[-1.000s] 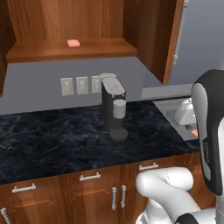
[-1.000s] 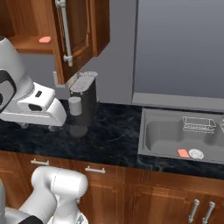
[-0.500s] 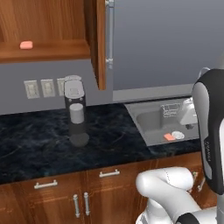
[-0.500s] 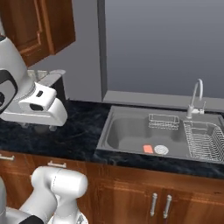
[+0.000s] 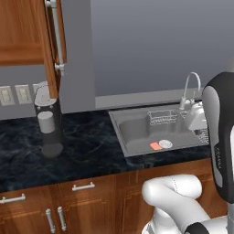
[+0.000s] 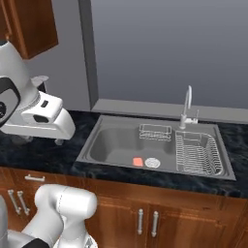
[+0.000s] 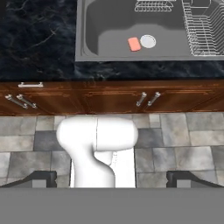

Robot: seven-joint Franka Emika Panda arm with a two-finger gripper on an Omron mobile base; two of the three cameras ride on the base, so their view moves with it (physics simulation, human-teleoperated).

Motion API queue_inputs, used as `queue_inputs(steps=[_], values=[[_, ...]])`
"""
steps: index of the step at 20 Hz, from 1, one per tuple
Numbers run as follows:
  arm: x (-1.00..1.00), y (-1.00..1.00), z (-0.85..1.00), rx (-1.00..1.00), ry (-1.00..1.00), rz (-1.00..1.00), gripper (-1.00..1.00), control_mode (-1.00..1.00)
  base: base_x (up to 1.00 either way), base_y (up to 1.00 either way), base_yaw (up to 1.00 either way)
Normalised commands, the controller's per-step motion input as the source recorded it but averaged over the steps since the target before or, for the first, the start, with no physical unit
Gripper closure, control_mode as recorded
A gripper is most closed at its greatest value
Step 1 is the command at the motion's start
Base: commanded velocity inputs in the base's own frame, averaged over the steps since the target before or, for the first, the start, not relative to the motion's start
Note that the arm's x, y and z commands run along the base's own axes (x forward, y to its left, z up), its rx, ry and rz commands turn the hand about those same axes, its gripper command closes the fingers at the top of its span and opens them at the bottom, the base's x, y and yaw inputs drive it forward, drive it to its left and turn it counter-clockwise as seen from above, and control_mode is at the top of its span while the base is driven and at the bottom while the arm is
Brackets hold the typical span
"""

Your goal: Pick up the bar soap and bar soap from the sink, and place them back in the cabinet, and close the cabinet doors.

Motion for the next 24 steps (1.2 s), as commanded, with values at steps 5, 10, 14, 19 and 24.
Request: queue_inputs(steps=[5,10,14,19,24], values=[[0.0,0.0,0.0,0.0,0.0,0.0,-1.0,1.0,0.16,-0.33,0.0],[0.0,0.0,0.0,0.0,0.0,0.0,-1.0,1.0,0.29,-0.37,0.0],[0.0,0.0,0.0,0.0,0.0,0.0,-1.0,1.0,0.24,-0.47,0.0],[0.0,0.0,0.0,0.0,0.0,0.0,-1.0,1.0,0.2,-0.48,-0.02],[0.0,0.0,0.0,0.0,0.0,0.0,-1.0,1.0,0.27,-0.28,-0.07]])
